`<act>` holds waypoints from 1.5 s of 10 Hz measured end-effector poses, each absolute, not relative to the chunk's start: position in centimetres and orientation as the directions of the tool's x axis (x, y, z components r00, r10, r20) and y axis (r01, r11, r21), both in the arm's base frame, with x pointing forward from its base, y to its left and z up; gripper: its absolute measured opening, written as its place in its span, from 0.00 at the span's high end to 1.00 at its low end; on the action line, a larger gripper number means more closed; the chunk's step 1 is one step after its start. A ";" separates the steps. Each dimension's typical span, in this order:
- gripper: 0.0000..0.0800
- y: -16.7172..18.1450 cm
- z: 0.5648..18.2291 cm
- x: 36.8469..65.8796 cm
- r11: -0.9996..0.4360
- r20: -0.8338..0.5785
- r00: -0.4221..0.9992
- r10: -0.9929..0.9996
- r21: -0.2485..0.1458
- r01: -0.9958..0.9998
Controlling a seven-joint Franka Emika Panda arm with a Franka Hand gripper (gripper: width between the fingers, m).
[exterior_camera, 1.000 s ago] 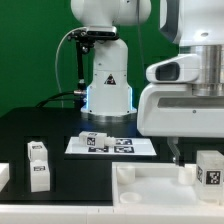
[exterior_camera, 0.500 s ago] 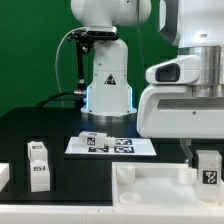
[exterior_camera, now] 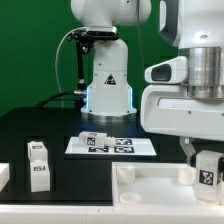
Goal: Assemble square table
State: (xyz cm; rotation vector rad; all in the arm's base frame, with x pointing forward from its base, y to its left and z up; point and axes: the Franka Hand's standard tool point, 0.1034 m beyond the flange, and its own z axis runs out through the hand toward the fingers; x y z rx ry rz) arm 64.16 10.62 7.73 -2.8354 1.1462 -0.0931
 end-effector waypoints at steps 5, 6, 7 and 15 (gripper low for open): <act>0.64 10.4 7.6 64.0 -0.170 -0.078 0.179 -0.981 -0.110 -0.979; 0.64 10.4 7.5 64.0 -0.174 -0.077 0.183 -0.980 -0.109 -0.979; 0.38 10.4 7.5 63.9 -0.256 -0.067 0.264 -0.962 -0.110 -0.960; 0.19 11.1 7.6 64.1 -0.971 0.071 0.969 -0.238 -0.048 -0.235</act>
Offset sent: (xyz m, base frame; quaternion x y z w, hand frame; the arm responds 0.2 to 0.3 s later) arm 0.0121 0.0002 0.0043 0.0918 0.0155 0.3888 0.9166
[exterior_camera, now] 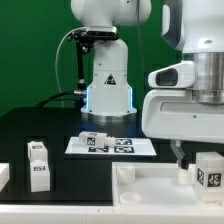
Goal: Assemble square table
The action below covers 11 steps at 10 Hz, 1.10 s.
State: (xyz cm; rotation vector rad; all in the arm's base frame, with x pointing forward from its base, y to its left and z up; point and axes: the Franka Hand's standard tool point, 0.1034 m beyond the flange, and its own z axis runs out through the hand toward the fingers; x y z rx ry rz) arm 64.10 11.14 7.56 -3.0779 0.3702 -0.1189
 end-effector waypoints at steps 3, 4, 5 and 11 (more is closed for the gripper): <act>0.19 10.8 8.0 64.7 -0.998 0.086 0.994 -0.063 -0.028 -0.061; 0.19 10.8 8.0 64.7 -0.998 0.086 0.994 -0.063 -0.028 -0.061; 0.32 10.8 8.0 64.7 -0.994 0.084 0.991 -0.104 -0.032 -0.102; 0.64 10.7 7.9 64.6 -0.826 0.064 0.823 -0.564 -0.057 -0.561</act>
Offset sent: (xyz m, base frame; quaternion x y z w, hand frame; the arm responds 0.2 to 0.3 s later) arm 0.0000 0.0000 0.0000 0.0000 0.0000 0.0000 1.0000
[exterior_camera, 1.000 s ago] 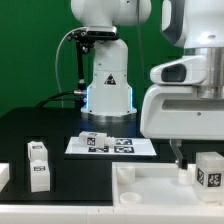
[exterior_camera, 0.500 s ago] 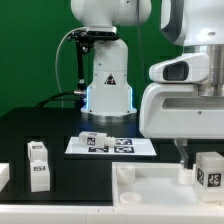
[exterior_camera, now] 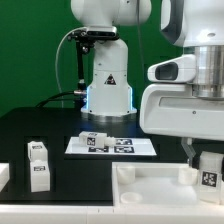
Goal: Assemble square table
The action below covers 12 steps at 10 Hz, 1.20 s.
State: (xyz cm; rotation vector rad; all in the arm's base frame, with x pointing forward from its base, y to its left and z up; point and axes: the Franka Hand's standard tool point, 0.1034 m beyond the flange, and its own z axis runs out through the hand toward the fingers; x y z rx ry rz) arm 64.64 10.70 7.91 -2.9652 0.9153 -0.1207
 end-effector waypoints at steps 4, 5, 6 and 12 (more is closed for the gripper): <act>0.64 9.8 7.6 64.1 -0.176 -0.065 0.183 -0.981 -0.106 -0.979; 0.64 9.7 7.6 64.0 -0.066 -0.096 0.075 -0.993 -0.101 -0.993; 0.64 9.8 7.6 63.9 -0.056 -0.096 0.065 -0.993 -0.099 -0.994; 0.19 11.4 7.6 63.4 -0.545 -0.019 0.550 -0.835 -0.109 -0.831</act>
Offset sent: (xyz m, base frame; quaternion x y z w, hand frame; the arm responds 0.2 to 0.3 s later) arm 0.0192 0.0111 -0.0027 0.1474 -0.0159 0.4712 0.8695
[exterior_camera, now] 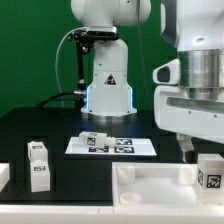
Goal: Assemble square table
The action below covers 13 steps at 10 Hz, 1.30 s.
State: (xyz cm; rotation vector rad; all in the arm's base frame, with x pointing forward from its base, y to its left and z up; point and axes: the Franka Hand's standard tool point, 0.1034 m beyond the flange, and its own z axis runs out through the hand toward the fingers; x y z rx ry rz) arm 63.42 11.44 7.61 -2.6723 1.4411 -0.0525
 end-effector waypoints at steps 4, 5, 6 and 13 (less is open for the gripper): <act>0.19 11.0 7.5 63.5 -0.759 0.015 0.762 -0.648 -0.104 -0.643; 0.19 11.3 7.6 63.6 -0.877 0.043 0.877 -0.478 -0.087 -0.473; 0.19 11.6 7.6 63.6 -0.920 0.043 0.920 -0.389 -0.077 -0.385; 0.64 11.7 7.5 63.4 -0.668 -0.005 0.671 -0.742 -0.079 -0.740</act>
Offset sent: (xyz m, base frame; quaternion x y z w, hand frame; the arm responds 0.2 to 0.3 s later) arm 0.0000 0.0000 0.0000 0.0000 0.0000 -0.1938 0.9810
